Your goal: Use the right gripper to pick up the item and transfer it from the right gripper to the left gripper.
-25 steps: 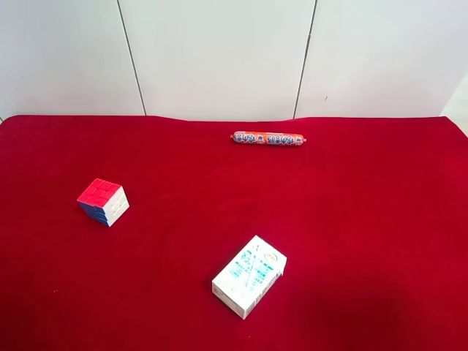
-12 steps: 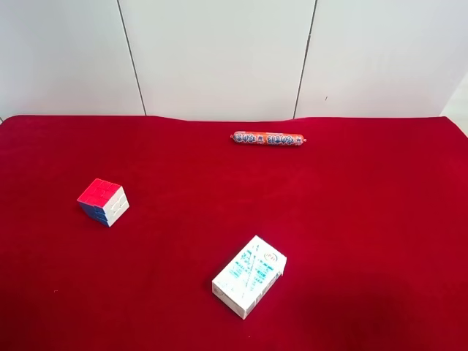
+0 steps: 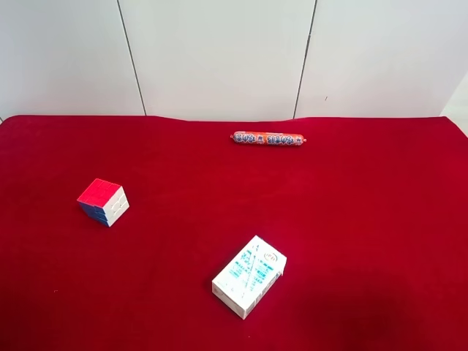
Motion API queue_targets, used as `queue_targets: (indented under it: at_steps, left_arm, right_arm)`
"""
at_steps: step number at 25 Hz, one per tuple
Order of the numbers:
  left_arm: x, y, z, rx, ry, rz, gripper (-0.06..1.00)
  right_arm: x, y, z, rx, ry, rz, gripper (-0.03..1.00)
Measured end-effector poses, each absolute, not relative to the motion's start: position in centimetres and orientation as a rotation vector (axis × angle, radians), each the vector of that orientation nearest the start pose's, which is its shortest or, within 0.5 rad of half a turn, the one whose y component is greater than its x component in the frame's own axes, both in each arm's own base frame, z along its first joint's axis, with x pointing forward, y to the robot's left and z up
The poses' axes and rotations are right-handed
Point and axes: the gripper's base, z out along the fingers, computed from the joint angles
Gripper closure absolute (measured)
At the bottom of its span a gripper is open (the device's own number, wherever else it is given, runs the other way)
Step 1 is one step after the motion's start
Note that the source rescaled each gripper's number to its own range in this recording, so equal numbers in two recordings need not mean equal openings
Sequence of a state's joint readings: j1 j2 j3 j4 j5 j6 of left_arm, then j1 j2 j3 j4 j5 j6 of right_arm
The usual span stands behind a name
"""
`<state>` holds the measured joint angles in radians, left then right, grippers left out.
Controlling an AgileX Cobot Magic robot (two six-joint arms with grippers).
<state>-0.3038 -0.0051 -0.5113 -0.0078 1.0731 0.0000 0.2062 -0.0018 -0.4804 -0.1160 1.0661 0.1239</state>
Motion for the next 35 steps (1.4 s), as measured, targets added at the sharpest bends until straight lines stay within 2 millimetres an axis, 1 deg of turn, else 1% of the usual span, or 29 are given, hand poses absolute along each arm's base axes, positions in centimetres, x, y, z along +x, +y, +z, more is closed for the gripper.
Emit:
queue_targets:
  at_steps: [10,17,19,35]
  left_arm:
    - [-0.74,0.12,27.96,0.305,2.020,-0.190,-0.05]
    - [-0.75,-0.05,27.96,0.100,2.036,-0.062,-0.05]
    - [-0.75,-0.07,27.96,0.073,2.036,-0.046,-0.05]
    - [-0.74,-0.09,27.97,0.065,2.036,-0.043,-0.05]
  right_arm:
    - [-0.15,-0.97,27.18,-0.080,2.061,0.064,-0.03]
    - [-0.15,-0.97,27.18,-0.080,2.061,0.064,-0.03]
    - [-0.15,-0.97,27.18,-0.080,2.061,0.064,-0.03]
    - [-0.15,-0.97,27.18,-0.080,2.061,0.064,-0.03]
